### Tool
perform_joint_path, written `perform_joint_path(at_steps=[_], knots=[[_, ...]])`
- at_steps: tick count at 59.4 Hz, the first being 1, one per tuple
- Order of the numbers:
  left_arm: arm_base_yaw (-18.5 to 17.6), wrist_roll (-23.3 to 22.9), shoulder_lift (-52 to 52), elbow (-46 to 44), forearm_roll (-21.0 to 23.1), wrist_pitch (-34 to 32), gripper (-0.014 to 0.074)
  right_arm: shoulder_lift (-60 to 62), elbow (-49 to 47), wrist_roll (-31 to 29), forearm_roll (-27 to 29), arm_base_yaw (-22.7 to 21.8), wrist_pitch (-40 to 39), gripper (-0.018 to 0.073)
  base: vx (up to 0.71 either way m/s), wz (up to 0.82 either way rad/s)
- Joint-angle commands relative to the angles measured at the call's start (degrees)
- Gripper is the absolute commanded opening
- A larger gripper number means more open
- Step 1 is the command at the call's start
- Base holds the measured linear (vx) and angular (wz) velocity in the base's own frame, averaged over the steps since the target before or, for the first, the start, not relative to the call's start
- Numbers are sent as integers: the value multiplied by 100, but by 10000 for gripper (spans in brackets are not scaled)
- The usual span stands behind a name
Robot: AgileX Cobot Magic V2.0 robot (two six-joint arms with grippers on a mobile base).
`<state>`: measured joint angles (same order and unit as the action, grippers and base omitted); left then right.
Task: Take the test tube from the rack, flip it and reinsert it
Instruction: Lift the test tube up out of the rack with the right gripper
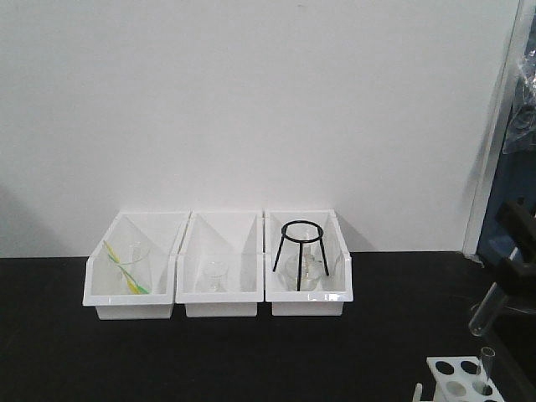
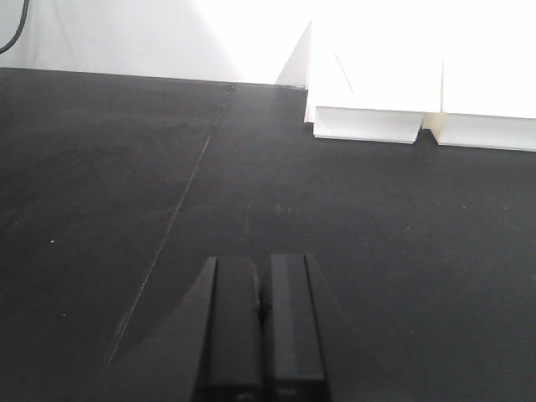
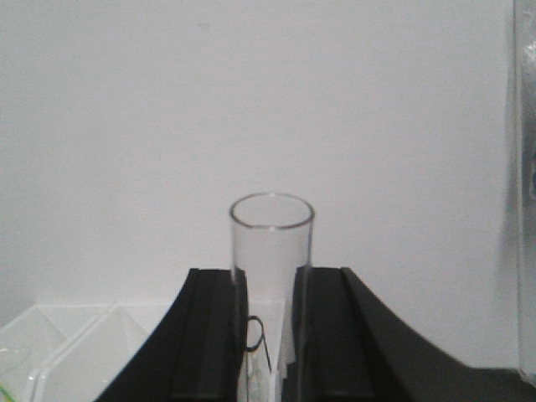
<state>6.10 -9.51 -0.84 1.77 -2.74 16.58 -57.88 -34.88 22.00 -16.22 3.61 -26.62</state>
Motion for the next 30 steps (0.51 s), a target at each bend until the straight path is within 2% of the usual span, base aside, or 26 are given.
perform_joint_path(at_steps=[1,7,11,18,30], knots=[[-48,-1,-17,11,21,-503,-6,90,409,-265,114,-21,-1505,-9,0,0],[-48,-1,-17,11,21,-503,-6,90,1234,-803,493,-21,-2683,-9,0,0],[-48,-1,-17,11,21,-503,-6,90,1622,-1139,804,-21,-3111,-9,0,0],[-48,-1,-17,11,21,-503,-6,90,2038,-1360,1209,-21,-3278,-9,0,0],[-48,-1,-17,11,21,-503,-6,90,2136,-1565,1211,-21,-3065,-9,0,0]])
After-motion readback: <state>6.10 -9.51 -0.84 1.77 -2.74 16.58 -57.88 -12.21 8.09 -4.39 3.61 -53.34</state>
